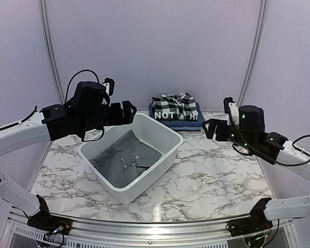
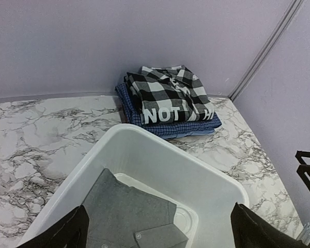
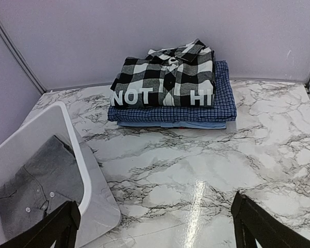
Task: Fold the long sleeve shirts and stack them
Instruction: Pick up the square-folded shirt from the bin.
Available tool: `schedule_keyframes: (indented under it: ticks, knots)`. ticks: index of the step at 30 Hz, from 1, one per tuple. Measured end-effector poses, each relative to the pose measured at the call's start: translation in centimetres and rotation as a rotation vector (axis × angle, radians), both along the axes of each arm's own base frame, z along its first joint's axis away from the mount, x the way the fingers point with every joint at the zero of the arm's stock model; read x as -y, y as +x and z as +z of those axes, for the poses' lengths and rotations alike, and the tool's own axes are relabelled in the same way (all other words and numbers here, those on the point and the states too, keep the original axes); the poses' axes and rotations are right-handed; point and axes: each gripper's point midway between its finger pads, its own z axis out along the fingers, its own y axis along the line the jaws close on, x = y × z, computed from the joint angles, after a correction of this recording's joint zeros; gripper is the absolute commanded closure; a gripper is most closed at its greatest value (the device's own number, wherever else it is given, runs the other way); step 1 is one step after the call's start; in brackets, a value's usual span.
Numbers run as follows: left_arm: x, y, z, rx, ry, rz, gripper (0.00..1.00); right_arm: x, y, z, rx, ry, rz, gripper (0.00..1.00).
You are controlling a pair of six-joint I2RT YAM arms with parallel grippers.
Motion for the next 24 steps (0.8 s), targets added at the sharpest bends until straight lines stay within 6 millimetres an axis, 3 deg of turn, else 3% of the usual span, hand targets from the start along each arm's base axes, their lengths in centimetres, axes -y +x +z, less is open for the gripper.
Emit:
schedule_keyframes:
  ticks: [7,20,24]
  knots:
    - [-1.4,0.0,-2.3,0.0,0.078,0.039,0.01,0.0,0.0,0.1,0.002,0.001,0.0,0.02]
    - [-1.3,0.0,-4.2,-0.033,0.12,0.027,0.01,-0.1,0.1,-0.1,-0.004,-0.003,0.0,0.02]
    - [0.0,0.9,-7.5,-0.111,0.198,0.013,0.01,-0.1,0.1,-0.2,-0.004,-0.004,0.0,0.02]
